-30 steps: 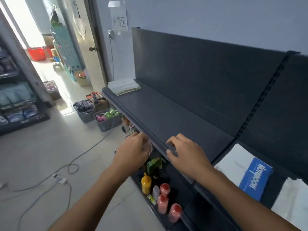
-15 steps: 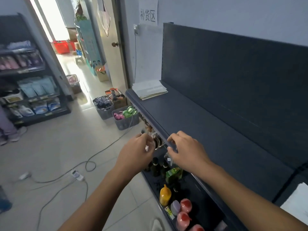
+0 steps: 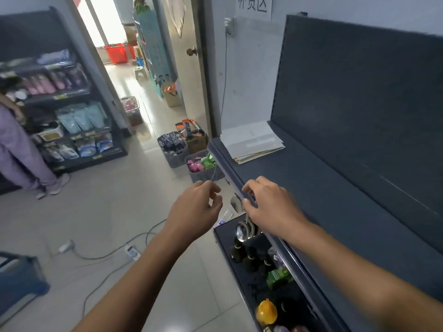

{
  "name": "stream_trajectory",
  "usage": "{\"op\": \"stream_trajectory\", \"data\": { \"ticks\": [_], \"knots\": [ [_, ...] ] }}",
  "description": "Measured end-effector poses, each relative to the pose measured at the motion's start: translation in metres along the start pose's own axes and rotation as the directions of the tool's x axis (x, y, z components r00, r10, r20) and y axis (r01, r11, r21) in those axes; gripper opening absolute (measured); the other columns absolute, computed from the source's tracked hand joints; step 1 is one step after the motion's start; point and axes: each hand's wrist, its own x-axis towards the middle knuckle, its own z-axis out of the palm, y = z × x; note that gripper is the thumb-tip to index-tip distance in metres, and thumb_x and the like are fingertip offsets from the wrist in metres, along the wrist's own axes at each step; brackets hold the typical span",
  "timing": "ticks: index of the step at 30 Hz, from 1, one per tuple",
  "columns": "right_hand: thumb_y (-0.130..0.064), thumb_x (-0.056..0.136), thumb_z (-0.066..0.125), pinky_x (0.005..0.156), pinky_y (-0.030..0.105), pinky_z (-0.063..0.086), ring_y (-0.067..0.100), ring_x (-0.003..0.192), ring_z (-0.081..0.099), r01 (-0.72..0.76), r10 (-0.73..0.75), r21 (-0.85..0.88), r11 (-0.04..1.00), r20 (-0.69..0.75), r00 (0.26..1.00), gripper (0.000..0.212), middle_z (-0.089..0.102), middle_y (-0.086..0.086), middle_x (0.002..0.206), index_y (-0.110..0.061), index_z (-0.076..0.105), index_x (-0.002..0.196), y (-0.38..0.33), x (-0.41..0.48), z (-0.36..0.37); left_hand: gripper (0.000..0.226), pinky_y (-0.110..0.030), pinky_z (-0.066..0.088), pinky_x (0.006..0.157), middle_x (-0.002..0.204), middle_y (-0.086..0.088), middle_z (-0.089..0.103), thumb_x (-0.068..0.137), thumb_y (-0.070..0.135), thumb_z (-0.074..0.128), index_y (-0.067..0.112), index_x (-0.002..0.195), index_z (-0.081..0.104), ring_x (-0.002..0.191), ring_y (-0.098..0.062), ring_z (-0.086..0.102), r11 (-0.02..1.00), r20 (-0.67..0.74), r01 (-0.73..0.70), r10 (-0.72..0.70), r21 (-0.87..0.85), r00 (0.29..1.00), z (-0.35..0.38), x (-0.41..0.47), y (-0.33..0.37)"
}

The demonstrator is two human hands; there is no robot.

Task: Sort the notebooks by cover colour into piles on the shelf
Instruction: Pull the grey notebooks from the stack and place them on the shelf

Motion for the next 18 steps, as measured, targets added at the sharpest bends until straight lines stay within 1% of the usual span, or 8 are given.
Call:
{"op": "stream_trajectory", "data": {
  "ticks": [3,6,8,12,16,18],
  "knots": [
    [-0.037,0.097,0.054,0.079,0.036,0.05,0.015,0.091,0.06,-0.001,0.002,-0.027,1.0,0.034,0.999,0.022,0.056,-0.011,0.114,-0.029,0.059,0.116,-0.007,0.033,0.009,0.025,-0.034,0.055,0.08,0.104,0.015,0.061,0.098,0.038,0.049,0.029,0.116,0.063,0.085,-0.005,0.06,1.0,0.011,0.02,-0.02,0.0,1.0,-0.003,0.024,-0.022],
    [-0.038,0.096,0.055,0.077,0.036,0.05,0.017,0.092,0.061,-0.02,0.022,-0.059,0.998,0.025,0.999,0.021,0.057,-0.01,0.115,-0.029,0.059,0.115,-0.014,0.07,0.015,0.024,-0.034,0.055,0.079,0.103,0.015,0.06,0.098,0.037,0.048,0.028,0.115,0.063,0.084,-0.006,0.06,1.0,-0.005,0.014,-0.014,-0.004,1.0,-0.01,0.057,-0.044],
    [-0.037,0.096,0.054,0.079,0.037,0.052,0.018,0.095,0.062,-0.047,0.048,-0.061,0.997,0.017,0.999,0.022,0.058,-0.01,0.117,-0.028,0.06,0.116,-0.02,0.092,0.02,0.024,-0.034,0.055,0.078,0.103,0.014,0.06,0.098,0.037,0.048,0.028,0.115,0.063,0.084,-0.007,0.059,1.0,0.003,-0.003,0.003,-0.004,1.0,-0.015,0.078,-0.059],
    [-0.037,0.097,0.053,0.083,0.04,0.053,0.017,0.094,0.061,-0.126,0.126,-0.057,0.99,-0.001,0.992,0.019,0.057,-0.009,0.114,-0.028,0.059,0.112,-0.036,0.13,0.033,0.024,-0.032,0.054,0.078,0.105,0.012,0.061,0.099,0.035,0.048,0.026,0.115,0.063,0.087,-0.008,0.059,0.997,0.045,-0.075,0.075,-0.006,0.996,-0.026,0.12,-0.093],
    [-0.038,0.098,0.053,0.08,0.034,0.051,0.011,0.09,0.06,-0.224,0.222,-0.052,0.973,-0.04,0.974,0.02,0.057,-0.012,0.113,-0.03,0.059,0.115,-0.049,0.16,0.043,0.022,-0.032,0.052,0.078,0.106,0.009,0.062,0.098,0.033,0.048,0.025,0.113,0.063,0.089,-0.009,0.057,0.984,0.078,-0.179,0.18,-0.017,0.981,-0.038,0.159,-0.121],
    [-0.039,0.098,0.052,0.08,0.032,0.051,0.009,0.092,0.061,-0.276,0.272,-0.054,0.96,-0.073,0.96,0.02,0.057,-0.013,0.114,-0.031,0.059,0.115,-0.056,0.172,0.048,0.023,-0.03,0.05,0.077,0.105,0.007,0.062,0.098,0.033,0.048,0.024,0.113,0.063,0.091,-0.011,0.056,0.971,0.092,-0.237,0.237,-0.011,0.967,-0.044,0.177,-0.133]
  ]
}}
